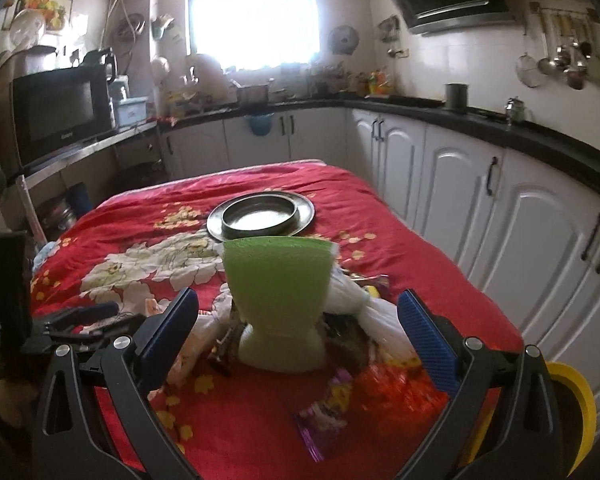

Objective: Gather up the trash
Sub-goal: 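Grasp the white plastic bag with the left gripper while the right gripper grasps the green mesh cup, then carry the white bag with the left gripper while the right gripper carries the green cup to the bin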

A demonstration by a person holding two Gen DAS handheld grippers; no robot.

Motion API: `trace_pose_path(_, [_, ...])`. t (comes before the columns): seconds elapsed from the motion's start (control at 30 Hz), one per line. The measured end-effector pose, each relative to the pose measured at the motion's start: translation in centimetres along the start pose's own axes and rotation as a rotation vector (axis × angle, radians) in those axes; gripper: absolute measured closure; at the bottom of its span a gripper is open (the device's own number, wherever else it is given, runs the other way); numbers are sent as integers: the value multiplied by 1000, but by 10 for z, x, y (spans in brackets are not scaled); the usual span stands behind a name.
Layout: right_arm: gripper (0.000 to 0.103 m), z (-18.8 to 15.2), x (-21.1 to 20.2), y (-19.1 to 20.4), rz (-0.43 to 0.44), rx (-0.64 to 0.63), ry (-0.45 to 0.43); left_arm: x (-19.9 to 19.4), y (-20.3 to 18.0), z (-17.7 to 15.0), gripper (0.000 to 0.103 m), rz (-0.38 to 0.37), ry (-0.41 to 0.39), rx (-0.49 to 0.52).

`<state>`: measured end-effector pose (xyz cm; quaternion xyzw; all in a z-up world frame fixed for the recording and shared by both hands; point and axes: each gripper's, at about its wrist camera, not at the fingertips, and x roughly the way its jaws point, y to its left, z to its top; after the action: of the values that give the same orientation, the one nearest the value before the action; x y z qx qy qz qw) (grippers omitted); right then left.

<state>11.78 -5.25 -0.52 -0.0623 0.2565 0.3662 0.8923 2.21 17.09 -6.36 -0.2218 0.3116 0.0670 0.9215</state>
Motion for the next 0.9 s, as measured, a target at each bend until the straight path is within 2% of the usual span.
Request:
trace_pose_path(0.13, [6, 6, 23, 1, 18, 12, 20, 8, 2, 1, 11, -41, 21, 15])
trace_pose_path(0.3, [6, 11, 49, 2, 11, 6, 62, 19, -6, 2, 23, -99, 57, 43])
trace_pose_path(0.4, [6, 13, 62, 3, 11, 7, 83, 28, -7, 4, 35, -144, 88, 35])
trace_pose_path(0.57, [6, 13, 69, 2, 20, 22, 96, 32, -6, 1, 64, -182, 111, 23])
trace_pose_path(0.6, [12, 12, 68, 0, 23, 26, 93, 32, -5, 0, 66, -189, 112, 16])
trace_pose_path(0.63, [26, 12, 68, -1, 30, 31, 93, 31, -5, 0, 70, -192, 109, 15])
trace_pose_path(0.67, [26, 12, 67, -3, 34, 41, 93, 28, -4, 1, 75, -195, 102, 15])
trace_pose_path(0.77, [27, 11, 60, -7, 56, 73, 75, 20, -5, 2, 81, -196, 84, 18])
trace_pose_path(0.9, [27, 13, 39, -16, 95, 130, 34, 4, -7, 7, 84, -201, 51, 23])
